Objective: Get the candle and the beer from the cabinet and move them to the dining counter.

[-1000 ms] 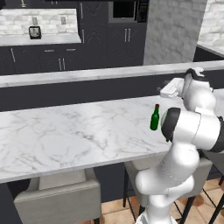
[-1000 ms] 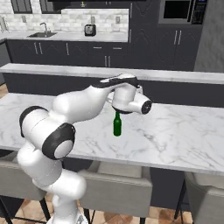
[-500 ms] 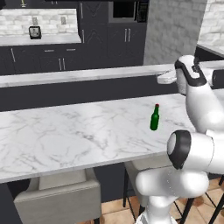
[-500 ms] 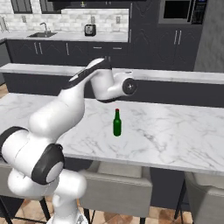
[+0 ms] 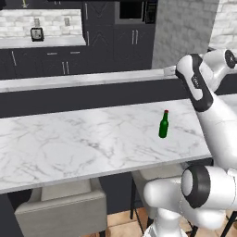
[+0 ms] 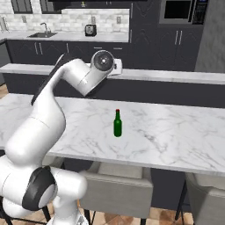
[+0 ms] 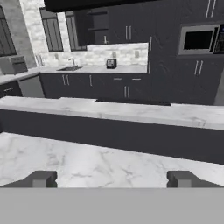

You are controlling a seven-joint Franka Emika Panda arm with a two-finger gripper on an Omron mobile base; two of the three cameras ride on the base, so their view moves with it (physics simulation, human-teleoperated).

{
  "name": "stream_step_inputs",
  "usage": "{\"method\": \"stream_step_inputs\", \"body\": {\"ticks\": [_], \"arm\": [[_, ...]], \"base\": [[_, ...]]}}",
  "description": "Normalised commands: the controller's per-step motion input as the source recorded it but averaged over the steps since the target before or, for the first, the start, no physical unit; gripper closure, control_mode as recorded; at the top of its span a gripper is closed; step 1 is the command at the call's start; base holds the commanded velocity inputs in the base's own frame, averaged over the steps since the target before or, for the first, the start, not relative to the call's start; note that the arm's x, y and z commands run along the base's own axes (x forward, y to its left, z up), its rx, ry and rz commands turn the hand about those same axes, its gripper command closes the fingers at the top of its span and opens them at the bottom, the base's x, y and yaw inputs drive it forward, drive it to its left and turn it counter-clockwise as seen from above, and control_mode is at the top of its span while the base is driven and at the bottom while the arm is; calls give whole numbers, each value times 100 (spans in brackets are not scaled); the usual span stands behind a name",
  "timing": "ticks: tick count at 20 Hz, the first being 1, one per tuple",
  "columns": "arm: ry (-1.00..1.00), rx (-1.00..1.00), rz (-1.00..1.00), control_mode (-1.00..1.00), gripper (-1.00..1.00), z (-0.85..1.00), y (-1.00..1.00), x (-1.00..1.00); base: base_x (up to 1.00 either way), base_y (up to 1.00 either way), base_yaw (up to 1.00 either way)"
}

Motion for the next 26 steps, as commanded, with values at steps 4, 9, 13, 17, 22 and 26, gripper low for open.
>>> {"method": "stream_step_inputs", "body": {"ticks": [4,9,13,17,22,26], "arm": [[17,0,-14,-100,-100,48,15,-80],[15,0,-20,-100,-100,36,19,-77],[14,-2,-18,-100,-100,18,17,-58],[9,0,-10,-100,-100,0,0,-73],[6,-1,0,-100,-100,-3,0,-75],[7,-1,0,-100,-100,0,0,-71]], "base": [[0,0,0],[0,0,0],[0,0,0],[0,0,0],[0,0,0],[0,0,0]]}}
